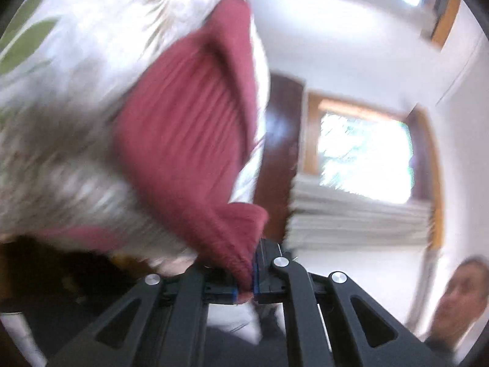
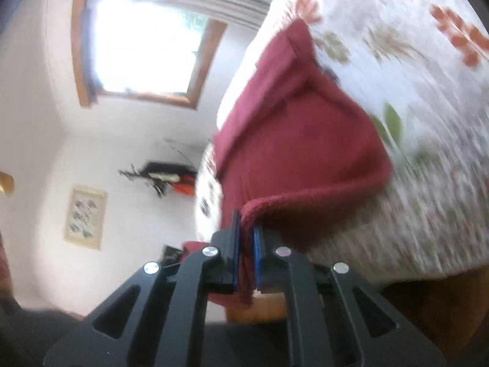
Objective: Fold small clothes
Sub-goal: 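Lay the hem over the collar and open both grippers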
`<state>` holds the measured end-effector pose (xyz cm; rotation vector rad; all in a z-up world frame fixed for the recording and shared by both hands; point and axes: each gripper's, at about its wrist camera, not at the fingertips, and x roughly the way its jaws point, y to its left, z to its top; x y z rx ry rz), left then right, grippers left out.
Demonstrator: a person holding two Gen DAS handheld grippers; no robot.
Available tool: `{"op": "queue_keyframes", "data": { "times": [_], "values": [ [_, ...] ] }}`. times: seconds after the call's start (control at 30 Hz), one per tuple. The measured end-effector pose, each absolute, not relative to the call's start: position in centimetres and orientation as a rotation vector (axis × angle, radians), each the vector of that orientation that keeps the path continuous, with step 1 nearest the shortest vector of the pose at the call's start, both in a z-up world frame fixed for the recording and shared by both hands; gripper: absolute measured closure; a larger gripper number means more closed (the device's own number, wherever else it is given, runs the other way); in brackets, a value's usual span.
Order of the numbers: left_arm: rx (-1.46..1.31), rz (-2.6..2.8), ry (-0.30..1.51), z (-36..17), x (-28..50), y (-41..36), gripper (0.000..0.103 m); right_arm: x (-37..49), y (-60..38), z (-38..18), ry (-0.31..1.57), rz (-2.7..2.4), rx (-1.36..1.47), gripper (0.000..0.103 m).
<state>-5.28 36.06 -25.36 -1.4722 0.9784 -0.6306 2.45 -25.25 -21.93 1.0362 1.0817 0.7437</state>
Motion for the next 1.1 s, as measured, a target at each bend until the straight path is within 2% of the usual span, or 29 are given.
{"op": "queue_keyframes", "data": {
  "times": [0.2, 0.3, 0.33, 0.4, 0.47, 0.5, 0.53, 0.57, 0.67, 0.77, 0.83, 0.97, 1.1],
  "values": [
    [-1.67, -0.429, 0.868, -29.2, 2.7, 37.7, 0.097, 12.2, -25.6, -24.3, 1.144, 0.657, 1.087, 0.096],
    [-1.724, -0.322, 0.909, -31.9, 5.2, 37.2, 0.094, 15.3, -24.6, -27.1, 1.266, 0.599, 1.038, 0.087],
    [-1.731, -0.287, 0.94, -32.7, 6.0, 36.9, 0.086, 16.1, -24.3, -27.7, 1.309, 0.581, 1.02, 0.083],
    [-1.754, -0.265, 0.95, -33.0, 6.7, 36.4, 0.079, 17.3, -24.5, -27.9, 1.341, 0.58, 1.039, 0.064],
    [-1.738, -0.257, 0.916, -31.5, 6.8, 36.7, 0.059, 18.0, -25.5, -25.8, 1.291, 0.636, 1.051, 0.059],
    [-1.717, -0.262, 0.895, -30.5, 6.8, 36.6, 0.054, 18.2, -26.1, -24.5, 1.262, 0.661, 1.041, 0.054],
    [-1.686, -0.27, 0.876, -29.3, 6.9, 36.5, 0.045, 18.4, -26.9, -23.3, 1.236, 0.678, 1.022, 0.046],
    [-1.645, -0.282, 0.857, -27.8, 6.7, 36.8, 0.04, 18.4, -27.4, -22.5, 1.222, 0.68, 0.999, 0.043],
    [-1.511, -0.239, 0.858, -24.9, 5.9, 37.4, 0.038, 18.4, -28.4, -20.3, 1.202, 0.665, 0.81, 0.043],
    [-1.204, -0.189, 0.933, -21.5, 5.9, 36.2, 0.026, 18.1, -27.2, -19.5, 1.213, 0.659, 0.574, 0.043],
    [-0.943, -0.16, 1.019, -19.8, 6.2, 34.1, 0.024, 17.4, -25.5, -19.7, 1.215, 0.683, 0.449, 0.043],
    [-0.68, -0.182, 1.12, -21.0, 6.0, 32.7, 0.019, 16.4, -21.5, -21.6, 1.196, 0.685, 0.236, 0.042],
    [-0.518, -0.198, 1.173, -22.3, 7.5, 32.5, 0.018, 16.2, -20.1, -22.5, 1.198, 0.662, 0.211, 0.037]
  ]
}}
